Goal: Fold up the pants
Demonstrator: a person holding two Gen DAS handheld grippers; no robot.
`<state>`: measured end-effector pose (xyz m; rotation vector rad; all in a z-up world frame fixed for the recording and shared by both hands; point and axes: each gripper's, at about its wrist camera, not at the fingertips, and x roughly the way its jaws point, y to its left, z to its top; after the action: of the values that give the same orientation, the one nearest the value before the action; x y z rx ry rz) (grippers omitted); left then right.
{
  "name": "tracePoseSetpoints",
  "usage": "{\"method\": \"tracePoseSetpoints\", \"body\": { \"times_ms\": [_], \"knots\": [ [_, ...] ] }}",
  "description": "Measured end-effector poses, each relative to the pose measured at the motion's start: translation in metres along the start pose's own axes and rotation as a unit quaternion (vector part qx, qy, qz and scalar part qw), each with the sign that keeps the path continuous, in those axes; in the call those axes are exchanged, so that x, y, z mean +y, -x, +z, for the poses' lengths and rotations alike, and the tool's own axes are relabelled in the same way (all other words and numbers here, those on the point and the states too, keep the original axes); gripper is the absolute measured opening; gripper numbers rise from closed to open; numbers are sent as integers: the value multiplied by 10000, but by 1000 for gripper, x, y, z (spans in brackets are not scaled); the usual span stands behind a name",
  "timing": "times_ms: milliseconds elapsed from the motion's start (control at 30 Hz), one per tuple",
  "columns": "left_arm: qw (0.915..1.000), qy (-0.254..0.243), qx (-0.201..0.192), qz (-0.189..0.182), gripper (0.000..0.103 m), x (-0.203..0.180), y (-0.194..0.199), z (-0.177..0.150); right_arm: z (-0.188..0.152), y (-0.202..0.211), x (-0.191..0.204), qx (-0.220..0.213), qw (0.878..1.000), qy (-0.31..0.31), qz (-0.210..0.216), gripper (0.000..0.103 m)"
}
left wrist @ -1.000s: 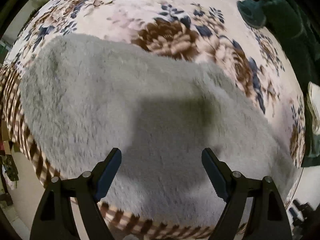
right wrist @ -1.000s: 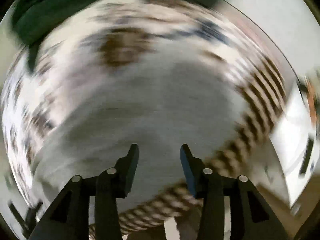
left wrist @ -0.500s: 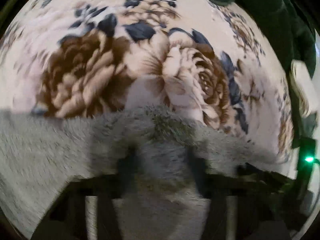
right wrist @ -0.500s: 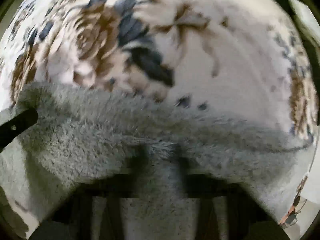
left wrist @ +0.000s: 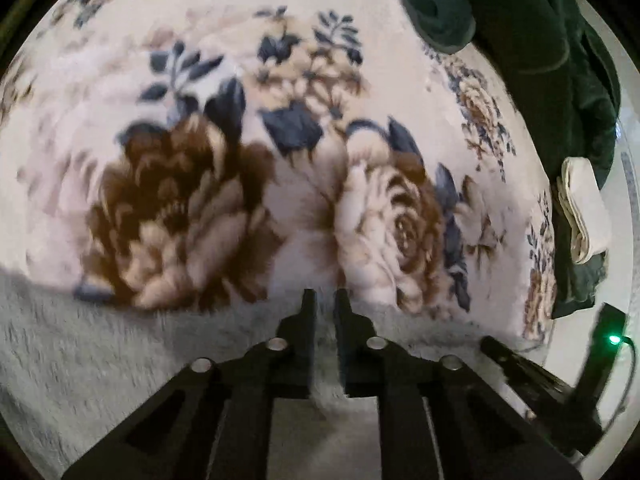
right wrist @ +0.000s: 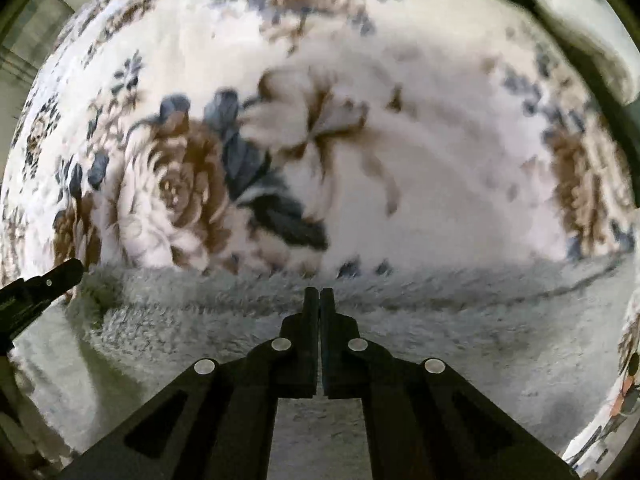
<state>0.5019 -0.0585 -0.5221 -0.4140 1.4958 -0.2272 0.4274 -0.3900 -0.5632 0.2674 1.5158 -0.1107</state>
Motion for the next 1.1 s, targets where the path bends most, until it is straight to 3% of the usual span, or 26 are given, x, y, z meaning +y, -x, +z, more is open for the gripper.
{"method": "tracePoseSetpoints", "body": {
  "times_ms": [33, 67, 100, 133, 167, 233, 300, 333, 367, 400, 433, 567, 633, 767, 800, 833, 867, 900, 933, 1000, 1100],
  "knots": [
    [9999, 50, 105, -61, 29, -2, 1, -5, 0, -2, -1, 126, 9999, 16, 76, 5],
    [9998, 71, 157, -98, 49, -2, 0, -10, -2, -2, -2, 169, 9998, 19, 102, 19],
    [9996, 76, 236, -140, 58, -4, -3, -18, -3, -2, -1, 176, 9998, 45, 123, 41],
    [9995, 56, 273, -121, 64, -5, -7, -22, -5, -3, 0, 196, 9996, 108, 175, 50],
    [9994, 7, 352, 12, 64, -7, -15, -28, -9, -7, 4, 275, 9993, 185, 198, 55],
    [9991, -94, 393, 109, 62, -9, -28, -35, -17, -20, 15, 500, 9979, 386, 147, 55],
    [9981, -493, 196, 325, 53, -18, -38, -39, -24, -36, 32, 650, 9943, 820, -191, 53],
    [9963, -708, 92, 469, 34, -22, -40, -39, -27, -39, 37, 575, 9930, 971, -360, 47],
    [9948, -859, 21, 555, 24, -23, -42, -39, -29, -40, 41, 452, 9922, 1040, -512, 21],
    [9941, -915, -50, 578, 20, -22, -41, -37, -29, -40, 43, 377, 9920, 1025, -631, 9],
    [9942, -900, -108, 581, 11, -18, -39, -34, -28, -37, 44, 280, 9926, 957, -693, 8],
    [9953, -771, -215, 551, 7, -6, -35, -17, -14, -11, 44, -415, 9955, 459, -721, 0],
    [9961, -700, -171, 516, 7, -2, -33, -10, -5, -7, 36, -448, 9970, 224, -586, 0],
    [9968, -584, -63, 542, 14, -10, -16, -12, -5, -9, 2, 86, 9994, -149, 297, 3],
    [9972, -543, -43, 520, 19, -13, -9, -17, -14, 1, -14, 31, 9989, -269, 380, 16],
    [9973, -512, -53, 529, 31, -16, -2, -24, -26, 11, -36, -30, 9983, -436, 381, 28],
    [9973, -521, -67, 519, 50, -20, 3, -29, -38, 18, -57, -99, 9970, -644, 412, 50],
    [9971, -550, -93, 514, 61, -26, 8, -36, -52, 27, -84, -181, 9941, -975, 438, 61],
    [9968, -590, -135, 532, 75, -32, 12, -43, -70, 37, -116, -230, 9889, -1412, 406, 61],
    [9958, -694, -186, 573, 76, -44, 17, -59, -110, 52, -180, -311, 9700, -2396, 279, 61],
    [9950, -775, -116, 614, 76, -61, 16, -82, -182, 68, -282, -455, 9131, -4053, 50, 61]
  ]
}}
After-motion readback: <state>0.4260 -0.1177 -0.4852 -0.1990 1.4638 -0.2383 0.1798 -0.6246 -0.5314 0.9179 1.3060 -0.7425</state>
